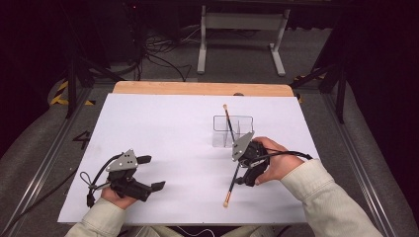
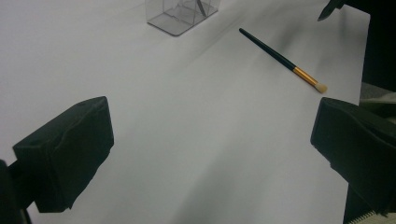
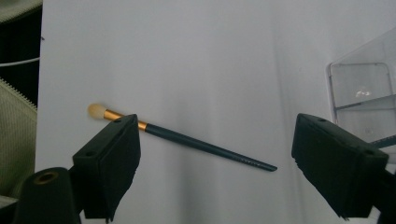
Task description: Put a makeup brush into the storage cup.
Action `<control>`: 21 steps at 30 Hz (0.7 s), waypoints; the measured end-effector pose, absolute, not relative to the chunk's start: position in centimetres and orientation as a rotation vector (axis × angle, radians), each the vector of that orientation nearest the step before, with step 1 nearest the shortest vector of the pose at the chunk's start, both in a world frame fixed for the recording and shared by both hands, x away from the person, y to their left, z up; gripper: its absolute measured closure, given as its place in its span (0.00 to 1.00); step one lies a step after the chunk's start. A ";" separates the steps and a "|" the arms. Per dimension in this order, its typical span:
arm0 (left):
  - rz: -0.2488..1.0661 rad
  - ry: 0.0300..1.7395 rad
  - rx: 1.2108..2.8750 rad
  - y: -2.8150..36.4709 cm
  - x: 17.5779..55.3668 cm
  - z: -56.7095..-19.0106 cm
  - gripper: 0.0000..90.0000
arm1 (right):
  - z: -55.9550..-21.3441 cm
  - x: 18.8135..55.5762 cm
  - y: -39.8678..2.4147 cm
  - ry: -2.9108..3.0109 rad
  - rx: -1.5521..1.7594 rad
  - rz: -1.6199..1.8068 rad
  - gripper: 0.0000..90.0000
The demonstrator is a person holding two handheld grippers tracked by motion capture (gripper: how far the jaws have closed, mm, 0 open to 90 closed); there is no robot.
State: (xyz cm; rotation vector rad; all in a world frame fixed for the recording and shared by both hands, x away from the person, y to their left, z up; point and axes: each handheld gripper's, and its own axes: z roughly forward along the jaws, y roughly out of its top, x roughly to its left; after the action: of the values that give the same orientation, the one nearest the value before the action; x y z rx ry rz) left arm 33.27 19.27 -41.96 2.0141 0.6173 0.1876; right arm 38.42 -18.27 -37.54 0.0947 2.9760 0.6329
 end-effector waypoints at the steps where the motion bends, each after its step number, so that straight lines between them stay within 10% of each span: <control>1: 0.188 0.619 2.014 19.3 33.3 -42.0 0.00 | -37.6 38.4 -18.2 2.980 0.094 0.622 0.18; 21: 0.191 0.618 2.007 19.3 33.2 -41.9 0.00 | -39.1 38.8 -17.7 3.035 0.097 0.530 0.18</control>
State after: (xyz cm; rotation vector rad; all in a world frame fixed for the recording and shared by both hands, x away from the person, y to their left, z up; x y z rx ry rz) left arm 33.24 19.28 -41.91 2.0073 0.6177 0.1905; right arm 38.81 -17.66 -39.07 0.0969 3.0354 0.5297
